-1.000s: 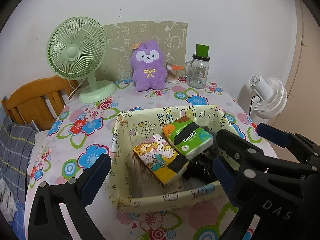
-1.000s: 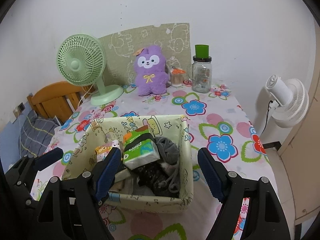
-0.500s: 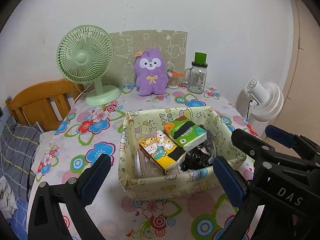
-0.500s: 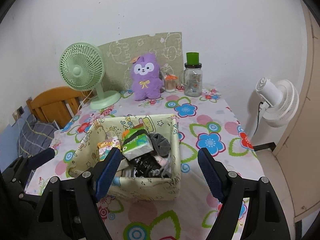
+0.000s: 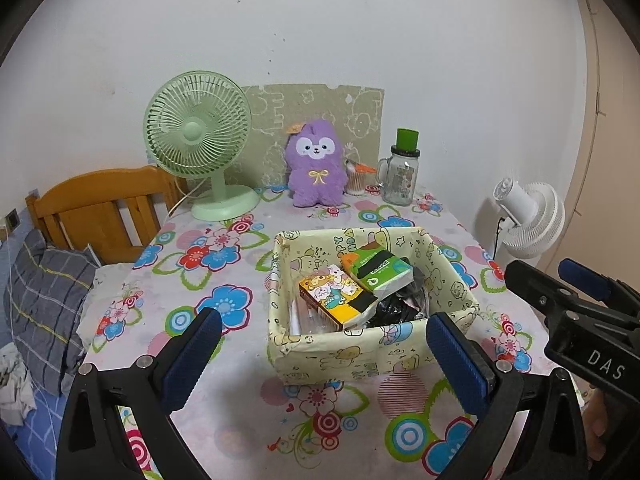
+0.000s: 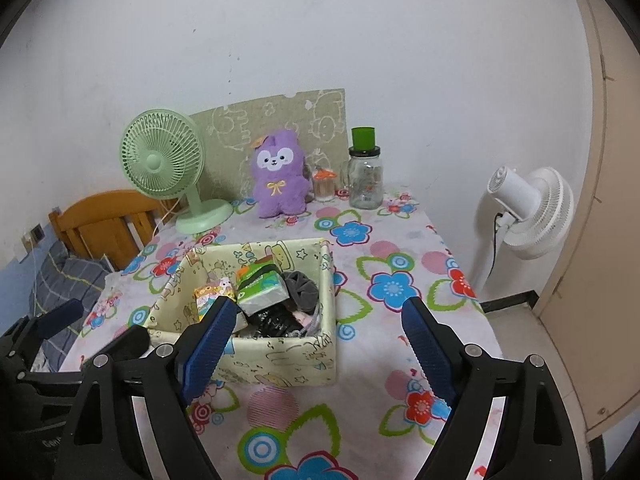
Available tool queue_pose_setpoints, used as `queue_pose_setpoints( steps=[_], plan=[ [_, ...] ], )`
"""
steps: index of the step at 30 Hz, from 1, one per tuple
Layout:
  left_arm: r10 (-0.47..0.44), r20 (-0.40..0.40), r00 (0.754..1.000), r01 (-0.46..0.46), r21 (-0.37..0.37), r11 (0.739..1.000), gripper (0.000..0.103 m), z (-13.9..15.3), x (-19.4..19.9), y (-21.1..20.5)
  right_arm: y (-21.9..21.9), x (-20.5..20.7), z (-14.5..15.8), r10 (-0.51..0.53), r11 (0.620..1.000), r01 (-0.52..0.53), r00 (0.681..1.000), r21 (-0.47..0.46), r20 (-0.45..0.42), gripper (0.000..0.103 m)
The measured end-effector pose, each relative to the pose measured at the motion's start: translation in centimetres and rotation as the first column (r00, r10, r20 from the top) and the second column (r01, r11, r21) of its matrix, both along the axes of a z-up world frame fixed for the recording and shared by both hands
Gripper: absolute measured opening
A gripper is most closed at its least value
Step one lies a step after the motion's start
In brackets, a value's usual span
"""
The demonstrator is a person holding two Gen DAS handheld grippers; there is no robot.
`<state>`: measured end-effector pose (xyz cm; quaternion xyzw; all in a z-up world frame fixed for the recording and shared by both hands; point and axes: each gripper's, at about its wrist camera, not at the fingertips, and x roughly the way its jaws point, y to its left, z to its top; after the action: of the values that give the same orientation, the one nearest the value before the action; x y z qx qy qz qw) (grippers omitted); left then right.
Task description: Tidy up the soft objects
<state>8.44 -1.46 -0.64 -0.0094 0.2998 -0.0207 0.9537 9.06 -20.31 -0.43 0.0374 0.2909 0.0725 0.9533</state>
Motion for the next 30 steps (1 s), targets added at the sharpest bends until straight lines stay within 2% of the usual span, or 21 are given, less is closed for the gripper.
queue_pose_setpoints(
  steps=[4, 11, 30],
  plan=[
    [0.008, 0.021, 1.000, -0.008, -0.007, 1.000, 0.103, 0.5, -1.1, 0.4, -0.5, -1.4, 0.7, -0.010, 1.000, 0.009, 1.000, 0.003, 0.021, 0.087],
    [0.005, 0.053, 0.999, -0.003, -0.033, 0.999, 0.103, 1.5, -2.8, 1.0, -0.9, -3.7, 1.9, -0.017, 1.000, 0.017, 0.997, 0.007, 0.074, 0.093],
    [-0.008, 0.130, 0.992, 0.012, -0.030, 0.999, 0.103, 2.2, -6.1, 1.5, -1.2, -6.6, 2.1, -0.052, 0.998, 0.050, 0.991, 0.024, 0.120, 0.097]
  ],
)
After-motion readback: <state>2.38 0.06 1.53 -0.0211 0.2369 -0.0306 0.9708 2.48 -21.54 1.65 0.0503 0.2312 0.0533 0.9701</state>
